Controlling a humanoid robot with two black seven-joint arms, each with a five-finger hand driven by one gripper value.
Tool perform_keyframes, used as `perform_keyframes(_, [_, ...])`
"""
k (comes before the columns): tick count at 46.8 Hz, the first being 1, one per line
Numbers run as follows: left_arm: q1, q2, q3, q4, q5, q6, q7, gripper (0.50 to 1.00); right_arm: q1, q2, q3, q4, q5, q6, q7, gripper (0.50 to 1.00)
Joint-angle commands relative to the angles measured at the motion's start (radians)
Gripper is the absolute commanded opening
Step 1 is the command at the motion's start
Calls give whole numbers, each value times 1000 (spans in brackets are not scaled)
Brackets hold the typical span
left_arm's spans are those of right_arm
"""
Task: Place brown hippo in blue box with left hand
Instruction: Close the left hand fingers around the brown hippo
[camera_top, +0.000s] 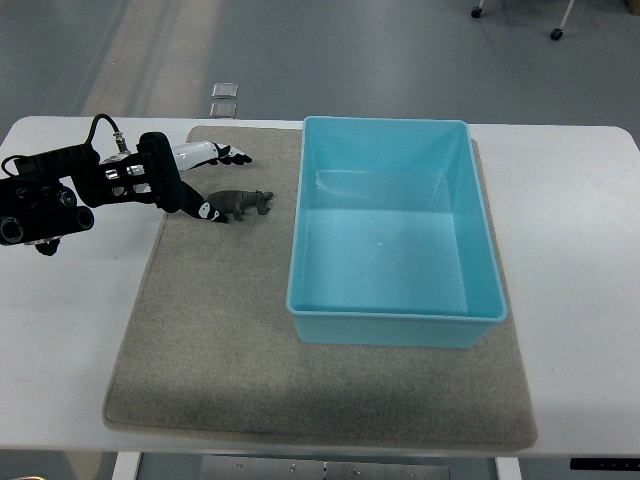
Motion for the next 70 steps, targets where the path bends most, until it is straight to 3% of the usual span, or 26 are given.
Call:
perform_keyframes(1, [0, -1, 1, 0, 1, -1, 0, 868, 0, 0, 0, 0, 1, 0, 0, 936])
perform_keyframes(17, [0, -3, 1, 0, 4, 0, 0, 819, 0, 0, 0, 0, 0, 0, 0, 936])
perform_keyframes(27, [-2, -1, 3, 0, 15, 0, 0, 714, 0, 0, 0, 0, 0, 0, 0, 936])
perform_keyframes(33, [-2, -1, 3, 0, 31, 0, 0, 684, 0, 0, 0, 0, 1, 0, 0, 936])
perform_keyframes(70, [2, -1, 1, 0, 39, 0, -2, 698, 0, 0, 0, 0, 0, 0, 0, 936])
